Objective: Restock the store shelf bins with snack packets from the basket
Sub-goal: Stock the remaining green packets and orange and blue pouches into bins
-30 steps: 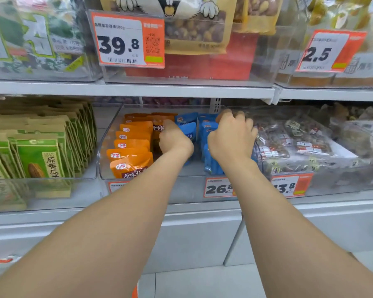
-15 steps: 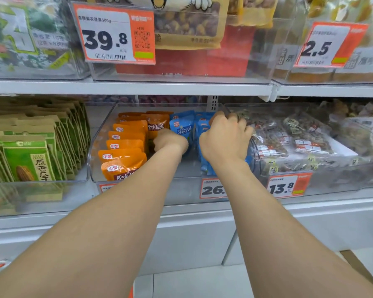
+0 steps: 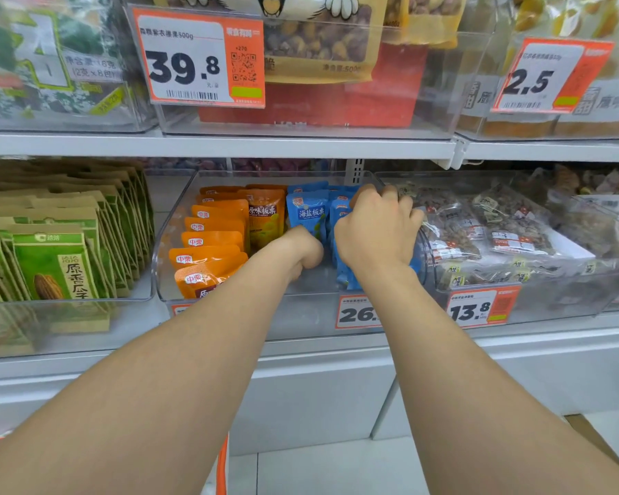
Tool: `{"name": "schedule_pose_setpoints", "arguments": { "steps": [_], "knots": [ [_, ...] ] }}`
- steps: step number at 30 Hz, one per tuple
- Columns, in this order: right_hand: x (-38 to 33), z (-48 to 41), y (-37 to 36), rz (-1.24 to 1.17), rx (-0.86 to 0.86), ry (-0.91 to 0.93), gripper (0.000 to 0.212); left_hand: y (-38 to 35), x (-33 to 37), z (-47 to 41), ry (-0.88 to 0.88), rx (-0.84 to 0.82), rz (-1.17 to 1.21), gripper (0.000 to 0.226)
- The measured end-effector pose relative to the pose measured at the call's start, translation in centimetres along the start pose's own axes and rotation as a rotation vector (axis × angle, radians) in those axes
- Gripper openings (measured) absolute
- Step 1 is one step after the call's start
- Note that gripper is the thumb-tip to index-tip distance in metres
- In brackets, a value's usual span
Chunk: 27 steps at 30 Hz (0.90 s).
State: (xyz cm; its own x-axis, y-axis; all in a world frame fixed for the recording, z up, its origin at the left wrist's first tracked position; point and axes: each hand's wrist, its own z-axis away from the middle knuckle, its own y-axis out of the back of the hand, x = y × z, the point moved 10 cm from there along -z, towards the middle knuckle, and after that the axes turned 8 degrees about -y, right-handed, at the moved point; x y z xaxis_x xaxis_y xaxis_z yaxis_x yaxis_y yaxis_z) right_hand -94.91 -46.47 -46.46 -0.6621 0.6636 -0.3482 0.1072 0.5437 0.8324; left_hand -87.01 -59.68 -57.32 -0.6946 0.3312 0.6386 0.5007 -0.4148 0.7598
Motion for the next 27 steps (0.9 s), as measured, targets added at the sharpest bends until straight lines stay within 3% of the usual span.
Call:
{"name": "schedule_pose_setpoints", "arguments": {
  "steps": [6, 11, 14, 17, 22, 27],
  "knots": [
    [-1.0, 0.9, 1.1, 0.024, 0.010, 0.036, 0.032, 1.0, 0.8, 1.4, -0.107, -0.002, -0.033, 0.061],
    [-2.9, 2.8, 3.3, -0.039, 0.026, 0.131, 0.032, 5.3, 2.7, 5.1, -0.373, 0.183, 0.030, 0.045],
    [-3.7, 4.4, 4.5, -0.111, 0.000, 0.172, 0.034, 8.9, 4.3, 10.1, -0.617, 0.347, -0.048, 0.038],
    [-4.7, 6.3, 6.2, -0.225, -0.015, 0.179, 0.031, 11.5, 4.0, 14.5, -0.742, 0.433, -0.148, 0.032],
    [-8.1, 11.6, 7.7, -0.281, -0.161, 0.133, 0.027, 15.1, 0.3, 21.6, -0.828, 0.552, -0.224, 0.016],
    [-12.2, 20.2, 4.0, -0.032, -0.440, 0.352, 0.027, 15.8, -8.3, 26.4, -0.680, 0.561, -0.303, 0.011]
  ]
}}
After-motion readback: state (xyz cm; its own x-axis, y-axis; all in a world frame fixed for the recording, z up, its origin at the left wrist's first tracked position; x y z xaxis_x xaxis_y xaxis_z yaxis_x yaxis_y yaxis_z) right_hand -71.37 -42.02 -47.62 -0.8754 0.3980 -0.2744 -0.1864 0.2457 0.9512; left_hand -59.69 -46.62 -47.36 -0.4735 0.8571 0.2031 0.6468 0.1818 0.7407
